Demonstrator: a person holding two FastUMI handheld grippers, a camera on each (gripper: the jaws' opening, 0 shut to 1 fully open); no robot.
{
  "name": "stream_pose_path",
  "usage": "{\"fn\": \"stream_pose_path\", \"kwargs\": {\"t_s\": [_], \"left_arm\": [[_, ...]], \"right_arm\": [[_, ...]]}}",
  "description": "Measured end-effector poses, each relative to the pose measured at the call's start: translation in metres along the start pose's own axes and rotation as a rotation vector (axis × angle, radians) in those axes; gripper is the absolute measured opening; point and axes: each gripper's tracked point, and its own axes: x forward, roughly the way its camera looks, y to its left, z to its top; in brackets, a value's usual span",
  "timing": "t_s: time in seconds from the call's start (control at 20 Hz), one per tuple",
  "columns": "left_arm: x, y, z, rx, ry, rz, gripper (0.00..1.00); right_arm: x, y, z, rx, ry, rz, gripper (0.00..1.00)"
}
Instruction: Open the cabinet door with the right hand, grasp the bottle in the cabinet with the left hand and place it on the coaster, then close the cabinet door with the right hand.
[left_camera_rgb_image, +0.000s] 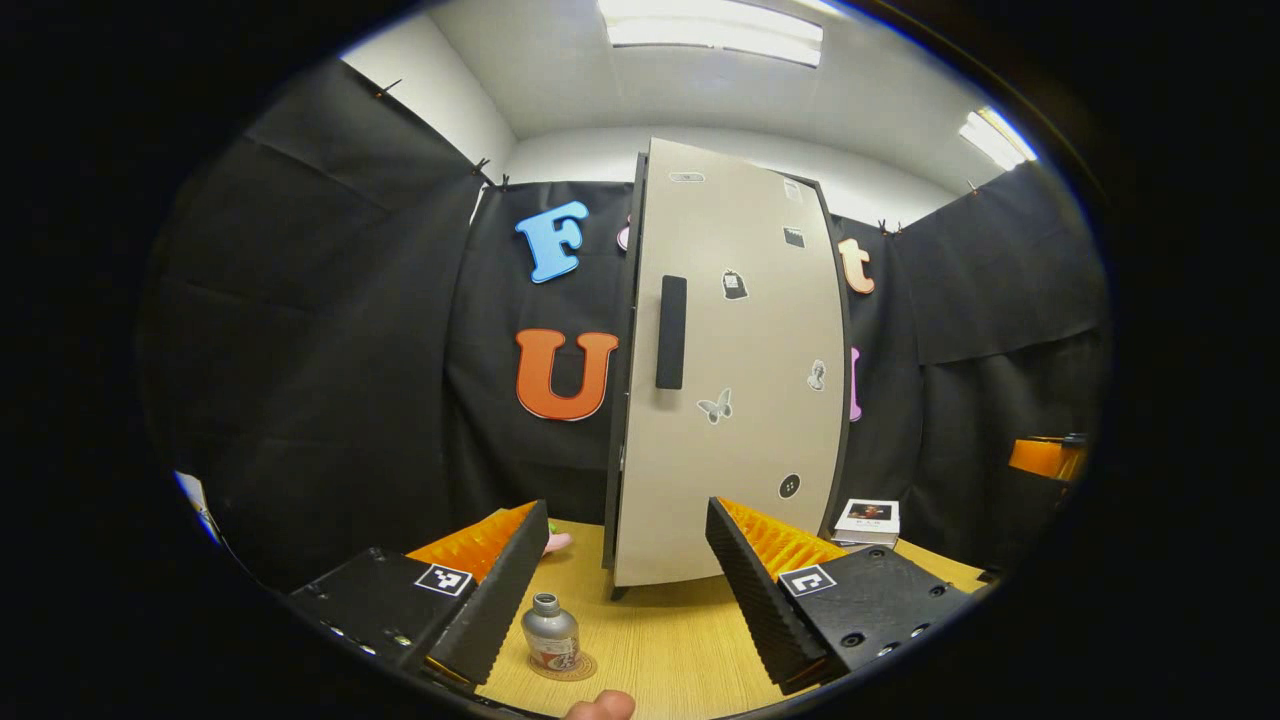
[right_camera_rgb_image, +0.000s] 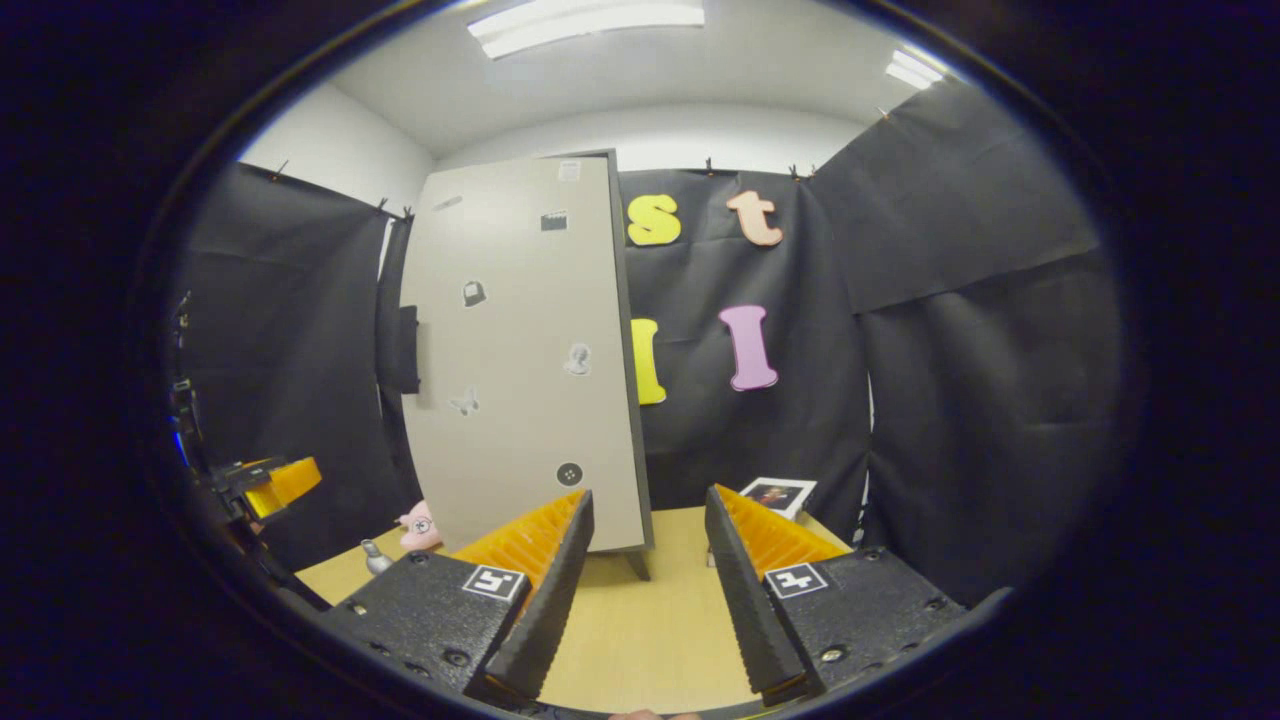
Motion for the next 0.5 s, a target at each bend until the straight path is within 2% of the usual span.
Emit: {"fn": "stream_pose_path", "kwargs": {"t_s": [0.15, 0.2, 0.3, 0.5], "left_arm": [[-0.0110, 0.0045, 0.0037, 0.012, -0.004, -0.005, 0.95], [-0.0113, 0.0038, 0.0038, 0.016, -0.001, -0.005, 0.95], [-0.0126, 0.0016, 0.0039, 0.010, 0.001, -0.015, 0.95], [-0.0137, 0.0049, 0.0048, 0.000, 0.004, -0.015, 0.95]], "right_arm": [[-0.0024, 0.0017, 0.0039, 0.002, -0.010, -0.001, 0.73], [-0.0024, 0.0027, 0.0059, 0.001, -0.012, -0.001, 0.70], [-0.0043, 0.0045, 0.0061, 0.002, -0.014, -0.001, 0.74], [-0.0045, 0.0064, 0.0039, 0.005, -0.012, -0.004, 0.73]]}}
